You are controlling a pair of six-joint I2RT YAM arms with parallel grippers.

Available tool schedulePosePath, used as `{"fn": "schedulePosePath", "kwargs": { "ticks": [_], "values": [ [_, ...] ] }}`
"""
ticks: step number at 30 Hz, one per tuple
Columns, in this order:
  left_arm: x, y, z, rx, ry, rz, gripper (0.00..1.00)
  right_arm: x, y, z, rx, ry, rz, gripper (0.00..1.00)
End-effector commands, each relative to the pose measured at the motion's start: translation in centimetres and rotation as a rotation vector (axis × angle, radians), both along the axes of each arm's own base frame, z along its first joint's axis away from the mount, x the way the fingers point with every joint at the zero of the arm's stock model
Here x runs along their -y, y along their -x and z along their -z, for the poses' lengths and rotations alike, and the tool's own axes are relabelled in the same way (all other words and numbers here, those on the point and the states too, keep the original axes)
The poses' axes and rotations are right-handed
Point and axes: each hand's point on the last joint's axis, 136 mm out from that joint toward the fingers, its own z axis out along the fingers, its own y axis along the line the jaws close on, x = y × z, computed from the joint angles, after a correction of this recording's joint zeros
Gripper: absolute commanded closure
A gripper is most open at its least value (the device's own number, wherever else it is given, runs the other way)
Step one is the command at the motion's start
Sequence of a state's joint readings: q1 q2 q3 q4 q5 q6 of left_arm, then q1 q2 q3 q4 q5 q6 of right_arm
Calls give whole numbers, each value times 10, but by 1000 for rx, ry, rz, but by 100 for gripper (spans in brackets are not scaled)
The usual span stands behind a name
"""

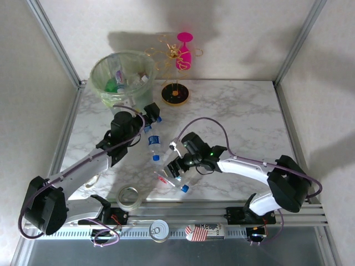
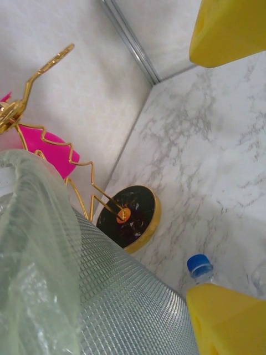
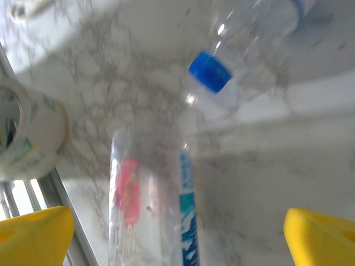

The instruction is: Put the plastic bottles in the bin

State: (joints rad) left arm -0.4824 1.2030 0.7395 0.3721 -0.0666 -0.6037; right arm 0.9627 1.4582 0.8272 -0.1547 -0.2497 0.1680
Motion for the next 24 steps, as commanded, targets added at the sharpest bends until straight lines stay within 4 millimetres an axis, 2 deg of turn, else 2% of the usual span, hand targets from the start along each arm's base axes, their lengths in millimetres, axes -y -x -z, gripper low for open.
{"fn": "schedulePosePath", "kwargs": {
  "ticks": [1, 5, 11, 16, 24],
  "values": [
    [-3, 7, -29, 97, 151, -10, 1, -2, 8, 12, 42, 97, -40, 3],
    [-4, 9, -20, 87, 176, -17, 0, -9, 16, 28, 87, 185, -92, 7],
    [-3, 10, -19, 84, 179, -9, 0, -11, 21, 50, 124, 292, -134, 15],
    [-3, 10, -15, 75, 172, -9, 0, -7, 26, 57, 119, 320, -151, 22],
    [0, 9, -14, 76, 183, 0, 0, -3, 27, 65, 122, 338, -157, 39]
  ]
}}
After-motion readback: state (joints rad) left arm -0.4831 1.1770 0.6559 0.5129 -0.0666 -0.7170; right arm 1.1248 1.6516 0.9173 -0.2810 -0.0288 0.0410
